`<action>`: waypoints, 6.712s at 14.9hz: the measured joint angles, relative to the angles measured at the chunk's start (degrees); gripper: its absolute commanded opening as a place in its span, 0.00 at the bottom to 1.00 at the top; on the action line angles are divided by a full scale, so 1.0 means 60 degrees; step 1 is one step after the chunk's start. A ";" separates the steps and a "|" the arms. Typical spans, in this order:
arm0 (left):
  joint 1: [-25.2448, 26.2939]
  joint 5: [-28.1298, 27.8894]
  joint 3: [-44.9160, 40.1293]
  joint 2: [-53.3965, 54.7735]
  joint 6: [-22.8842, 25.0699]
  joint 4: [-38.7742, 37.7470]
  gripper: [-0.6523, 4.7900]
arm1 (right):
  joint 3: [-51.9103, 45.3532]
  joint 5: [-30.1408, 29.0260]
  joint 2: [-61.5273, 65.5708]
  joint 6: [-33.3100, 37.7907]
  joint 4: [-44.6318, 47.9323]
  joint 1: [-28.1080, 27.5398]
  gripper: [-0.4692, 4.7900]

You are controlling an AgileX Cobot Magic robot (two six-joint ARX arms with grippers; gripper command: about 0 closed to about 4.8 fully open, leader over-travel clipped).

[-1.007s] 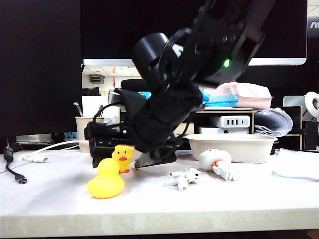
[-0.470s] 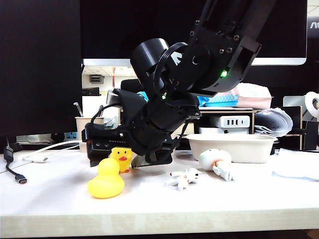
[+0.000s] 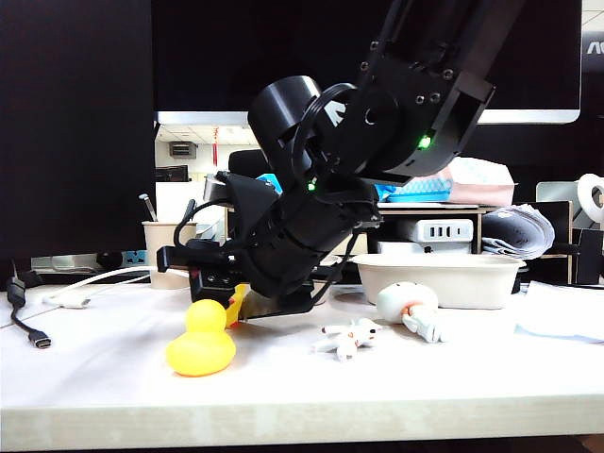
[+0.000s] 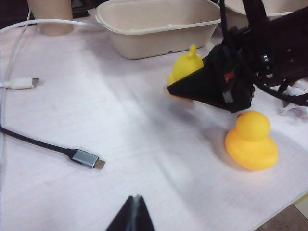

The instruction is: Put the dolls with similar colors into the same paper box, while dolls with different colors go into separate paper boxes.

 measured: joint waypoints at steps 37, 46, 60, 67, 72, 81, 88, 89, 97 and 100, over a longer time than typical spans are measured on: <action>0.0000 0.0000 0.0000 -0.0040 0.0000 0.0000 0.11 | 0.0164 -0.1596 -0.4557 -0.1785 -0.5694 -0.0557 0.79; 0.0000 0.0000 0.0000 -0.0095 0.0000 0.0000 0.11 | -0.5049 0.1727 -0.5435 -0.0634 0.1206 0.2867 1.00; 0.0000 0.0000 0.0000 -0.0095 0.0004 0.0000 0.11 | -0.4998 0.2452 -0.3552 -0.0725 0.3355 0.2758 1.00; 0.0000 0.0000 0.0000 -0.0095 0.0000 0.0000 0.11 | -0.4994 0.2167 -0.2973 -0.0175 0.3311 0.3100 1.00; 0.0000 -0.0004 0.0000 -0.0091 0.0000 0.0000 0.11 | -0.4918 0.2386 -0.2830 -0.0171 0.3483 0.2845 1.00; 0.0000 0.0000 0.0000 -0.0095 0.0000 0.0000 0.11 | -0.3566 0.1909 -0.2350 -0.0179 0.1118 0.2590 1.00; 0.0000 0.0000 0.0000 -0.0095 0.0000 0.0000 0.11 | -0.3501 0.1661 -0.2226 -0.0106 0.0969 0.2171 1.00; 0.0000 0.0000 0.0000 -0.0095 0.0004 0.0000 0.11 | -0.3501 0.1661 -0.2222 -0.0106 0.0976 0.2157 1.00; 0.0000 0.0000 0.0000 -0.0095 0.0000 0.0000 0.11 | -0.2852 0.1024 -0.1694 -0.0182 0.0943 0.1978 0.66; 0.0000 0.0000 0.0000 -0.0091 0.0000 0.0000 0.11 | -0.2852 0.1071 -0.1723 -0.0353 0.0765 0.1920 0.47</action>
